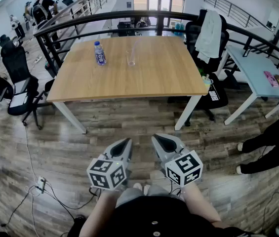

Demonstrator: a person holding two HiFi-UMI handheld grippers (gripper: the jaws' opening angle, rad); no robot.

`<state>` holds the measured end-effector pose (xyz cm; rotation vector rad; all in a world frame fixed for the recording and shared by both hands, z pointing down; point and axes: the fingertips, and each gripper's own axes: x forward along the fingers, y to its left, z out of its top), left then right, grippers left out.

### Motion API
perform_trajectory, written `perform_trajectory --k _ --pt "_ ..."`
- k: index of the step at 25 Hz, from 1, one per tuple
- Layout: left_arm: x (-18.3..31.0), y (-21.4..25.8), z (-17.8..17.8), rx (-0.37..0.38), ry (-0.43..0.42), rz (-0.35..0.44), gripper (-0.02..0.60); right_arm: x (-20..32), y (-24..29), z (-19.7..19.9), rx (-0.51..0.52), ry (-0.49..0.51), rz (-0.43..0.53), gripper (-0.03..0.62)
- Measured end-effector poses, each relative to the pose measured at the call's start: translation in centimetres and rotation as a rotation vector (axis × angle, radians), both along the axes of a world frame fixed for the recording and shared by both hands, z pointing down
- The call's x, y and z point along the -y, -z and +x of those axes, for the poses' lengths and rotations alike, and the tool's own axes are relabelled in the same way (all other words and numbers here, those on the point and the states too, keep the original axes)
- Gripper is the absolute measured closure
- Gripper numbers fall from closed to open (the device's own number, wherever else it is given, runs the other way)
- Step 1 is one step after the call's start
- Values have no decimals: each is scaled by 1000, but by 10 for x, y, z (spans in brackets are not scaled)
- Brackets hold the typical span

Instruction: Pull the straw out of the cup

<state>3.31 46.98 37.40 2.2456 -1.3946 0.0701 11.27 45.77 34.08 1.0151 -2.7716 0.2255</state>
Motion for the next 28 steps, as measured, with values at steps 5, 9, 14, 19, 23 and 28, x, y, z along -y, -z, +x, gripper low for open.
perform_trajectory --k 5,9,14,19,23,28 --pt "7 -5 -13 38 26 -8 561 5 -1 -1 1 -18 1 596" --pt "11 -9 -18 69 40 -15 561 6 -1 -1 -4 -14 9 597" --pt "12 -8 -17 105 61 14 561 7 5 7 48 -53 28 596" --pt "13 6 -3 89 32 132 561 2 5 12 82 -30 28 595" --pt "17 -1 8 110 32 118 561 2 -6 18 77 -12 7 595" --pt "20 -18 16 104 45 55 561 3 -20 26 77 -4 -10 595"
